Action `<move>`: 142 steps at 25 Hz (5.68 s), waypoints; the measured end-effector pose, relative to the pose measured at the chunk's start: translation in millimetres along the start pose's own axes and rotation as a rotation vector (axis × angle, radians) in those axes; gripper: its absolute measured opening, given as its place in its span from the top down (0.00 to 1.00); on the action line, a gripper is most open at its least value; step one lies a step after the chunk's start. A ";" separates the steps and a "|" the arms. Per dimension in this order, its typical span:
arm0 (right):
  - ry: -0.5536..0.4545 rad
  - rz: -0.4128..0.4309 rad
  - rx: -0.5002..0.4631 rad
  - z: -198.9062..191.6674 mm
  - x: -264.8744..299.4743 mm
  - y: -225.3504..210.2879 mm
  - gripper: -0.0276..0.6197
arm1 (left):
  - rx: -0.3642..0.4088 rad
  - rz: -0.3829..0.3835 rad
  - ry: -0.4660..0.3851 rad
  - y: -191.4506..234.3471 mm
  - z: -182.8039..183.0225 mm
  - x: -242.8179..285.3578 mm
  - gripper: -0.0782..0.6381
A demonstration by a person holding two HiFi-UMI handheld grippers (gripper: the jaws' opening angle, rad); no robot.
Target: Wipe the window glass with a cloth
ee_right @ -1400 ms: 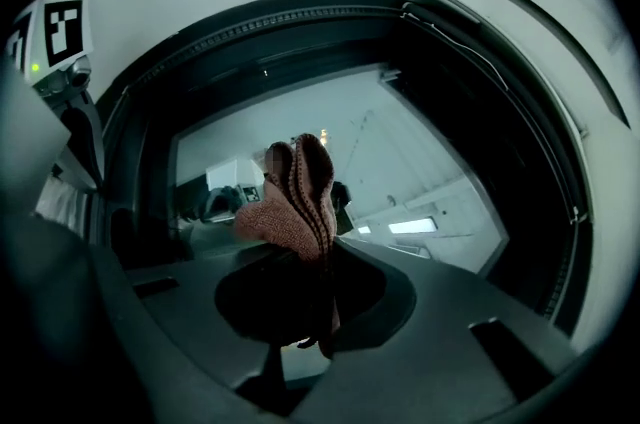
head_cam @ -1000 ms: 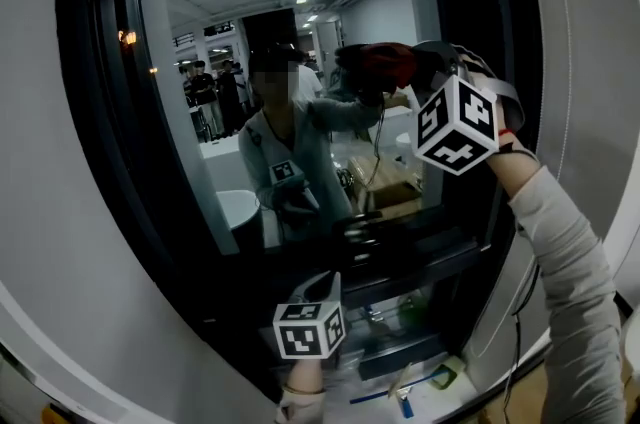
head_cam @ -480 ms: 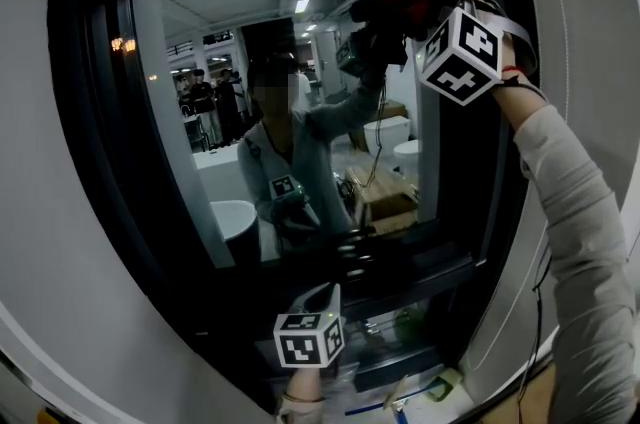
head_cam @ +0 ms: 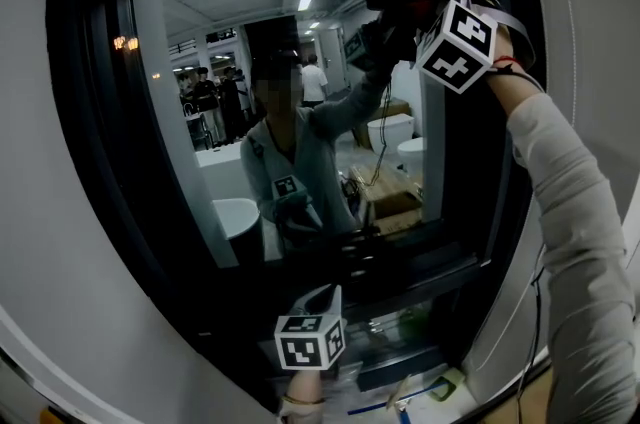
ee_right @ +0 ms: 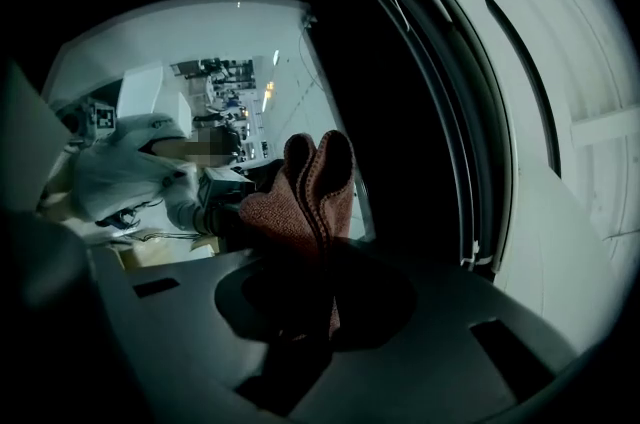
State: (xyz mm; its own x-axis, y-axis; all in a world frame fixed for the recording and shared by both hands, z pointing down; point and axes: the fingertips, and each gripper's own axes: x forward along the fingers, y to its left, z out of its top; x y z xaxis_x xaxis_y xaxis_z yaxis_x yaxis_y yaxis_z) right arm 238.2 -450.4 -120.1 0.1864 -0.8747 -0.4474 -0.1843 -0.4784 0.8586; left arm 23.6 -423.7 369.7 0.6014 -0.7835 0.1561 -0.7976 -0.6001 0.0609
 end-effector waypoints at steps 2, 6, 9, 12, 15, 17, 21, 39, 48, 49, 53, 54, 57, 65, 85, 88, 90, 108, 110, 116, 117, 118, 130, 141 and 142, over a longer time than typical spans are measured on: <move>0.001 0.010 0.012 -1.8 -0.9 4.7 0.87 | 0.000 0.003 -0.002 2.2 0.3 -2.0 0.88; 0.007 0.031 0.035 -6.5 -2.2 15.3 0.87 | 0.001 0.005 -0.006 4.6 5.0 -6.1 0.88; -0.002 0.053 0.057 -9.1 -5.9 26.0 0.87 | 0.004 0.001 -0.007 2.9 10.8 -8.7 0.88; -0.008 0.076 0.056 -15.9 -13.1 46.5 0.87 | 0.008 -0.007 -0.001 0.6 10.1 -9.4 0.88; -0.001 0.097 0.037 -22.6 -19.3 68.0 0.87 | 0.007 -0.010 -0.001 0.1 8.5 -9.7 0.88; -0.004 0.113 0.041 -25.2 -25.3 81.2 0.87 | 0.006 -0.009 -0.003 -0.5 6.2 -11.9 0.88; -0.005 0.135 0.052 -31.6 -35.0 96.3 0.87 | 0.006 -0.010 -0.004 -5.3 5.1 -16.3 0.88; 0.001 0.265 0.107 -53.7 -69.1 170.7 0.87 | 0.001 -0.013 0.004 -17.6 5.2 -19.6 0.88; 0.013 0.336 0.125 -65.0 -90.5 216.1 0.87 | -0.003 -0.011 -0.003 -22.5 6.3 -20.0 0.88; 0.014 0.346 0.126 -66.6 -93.4 222.0 0.87 | -0.004 -0.011 -0.005 -22.9 6.7 -20.2 0.88; 0.025 0.377 0.136 -74.0 -103.6 242.7 0.87 | -0.005 -0.011 -0.006 -24.4 5.7 -21.1 0.88; 0.028 0.385 0.140 -76.0 -106.0 247.2 0.87 | -0.005 -0.011 -0.005 -24.7 4.9 -21.2 0.88; 0.040 0.412 0.150 -82.8 -113.8 262.7 0.87 | -0.003 -0.010 -0.004 -25.5 2.3 -21.1 0.88; 0.073 0.484 0.172 -98.6 -133.6 310.2 0.87 | 0.002 0.002 0.015 -23.2 -4.3 -24.9 0.88; 0.115 0.537 0.529 -93.7 -167.0 342.8 0.87 | 0.022 -0.015 -0.001 -27.4 1.9 -27.4 0.88; 0.088 0.537 0.607 -80.5 -184.0 343.8 0.87 | 0.022 -0.009 -0.003 -25.7 0.9 -29.1 0.88; 0.065 0.544 0.661 -70.1 -198.4 345.5 0.87 | 0.019 -0.002 -0.008 -23.8 0.1 -31.1 0.88; -0.034 0.671 1.095 5.1 -332.2 378.2 0.87 | -0.032 0.049 -0.023 -12.8 -32.7 -62.2 0.88; -0.035 0.694 1.122 10.9 -344.3 385.6 0.87 | -0.039 0.047 -0.020 -12.7 -38.6 -68.0 0.88; -0.009 0.743 1.218 18.1 -371.1 401.3 0.87 | -0.034 0.054 -0.016 -15.5 -50.2 -82.7 0.88; -0.005 0.751 1.236 18.8 -374.9 402.6 0.87 | -0.037 0.055 -0.013 -15.5 -53.1 -84.5 0.88; -0.002 0.762 1.256 19.6 -378.9 404.0 0.87 | -0.042 0.058 -0.010 -15.2 -56.2 -86.3 0.88; 0.017 0.877 1.311 27.9 -412.9 418.9 0.87 | -0.062 0.059 0.018 -23.2 -76.5 -98.0 0.88; -0.035 0.858 1.304 32.3 -410.6 407.7 0.88 | -0.061 0.065 0.012 -21.9 -74.7 -98.0 0.88; -0.036 0.859 1.300 32.6 -410.8 408.0 0.88 | -0.061 0.065 0.009 -21.9 -73.5 -98.2 0.88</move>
State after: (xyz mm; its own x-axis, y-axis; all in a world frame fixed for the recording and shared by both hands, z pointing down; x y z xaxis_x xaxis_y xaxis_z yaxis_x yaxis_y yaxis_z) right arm 55.0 -288.7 405.8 -0.4282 -0.9033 0.0246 -0.9014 0.4289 0.0601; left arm -21.3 -321.8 425.5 0.5485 -0.8186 0.1708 -0.8362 -0.5373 0.1099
